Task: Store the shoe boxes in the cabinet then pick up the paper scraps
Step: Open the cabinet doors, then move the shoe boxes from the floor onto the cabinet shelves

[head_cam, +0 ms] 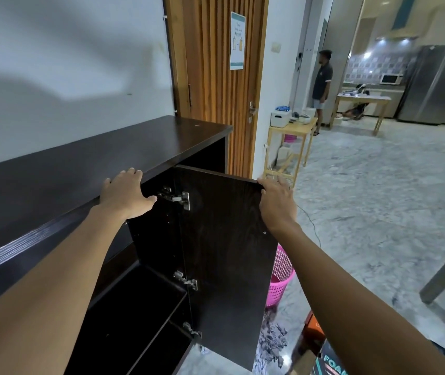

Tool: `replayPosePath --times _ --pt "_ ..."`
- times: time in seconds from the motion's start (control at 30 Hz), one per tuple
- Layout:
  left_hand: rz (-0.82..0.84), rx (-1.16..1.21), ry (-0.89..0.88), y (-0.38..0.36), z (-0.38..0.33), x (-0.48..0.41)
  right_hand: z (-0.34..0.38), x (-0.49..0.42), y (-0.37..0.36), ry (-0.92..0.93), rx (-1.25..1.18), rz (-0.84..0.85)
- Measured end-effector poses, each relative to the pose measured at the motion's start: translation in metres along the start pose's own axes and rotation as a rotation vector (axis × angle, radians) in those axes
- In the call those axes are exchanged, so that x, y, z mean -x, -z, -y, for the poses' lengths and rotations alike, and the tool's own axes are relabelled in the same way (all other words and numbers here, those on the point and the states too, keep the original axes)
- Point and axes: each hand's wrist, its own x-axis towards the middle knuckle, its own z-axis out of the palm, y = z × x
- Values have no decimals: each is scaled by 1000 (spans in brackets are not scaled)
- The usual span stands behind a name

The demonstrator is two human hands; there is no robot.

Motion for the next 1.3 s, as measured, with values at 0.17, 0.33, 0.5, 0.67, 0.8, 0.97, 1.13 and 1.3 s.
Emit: replayPosePath --times 0.17,0.33,0.5,0.67,0.8,0.97,1.13,1.3 --pt "-27 -44 -12 0 -5 12 -10 29 2 67 29 -92" --pt "-90 164 -76 -8 -42 48 -23 94 13 95 -121 -156" --pt "172 546 -192 -38 -105 105 -62 171 26 -148 -327 -28" --pt "502 745 -303 -86 -171 160 -124 247 43 -363 -385 15" --pt "628 816 -363 -116 -220 212 -171 298 61 -501 -362 28" --pt "726 869 -366 -170 -280 265 -239 343 58 -627 -363 29" --pt "880 897 -302 -275 -347 296 -342 390 -1 -734 -394 72" --pt "886 895 -216 -420 -399 318 -452 458 -95 -934 -468 119"
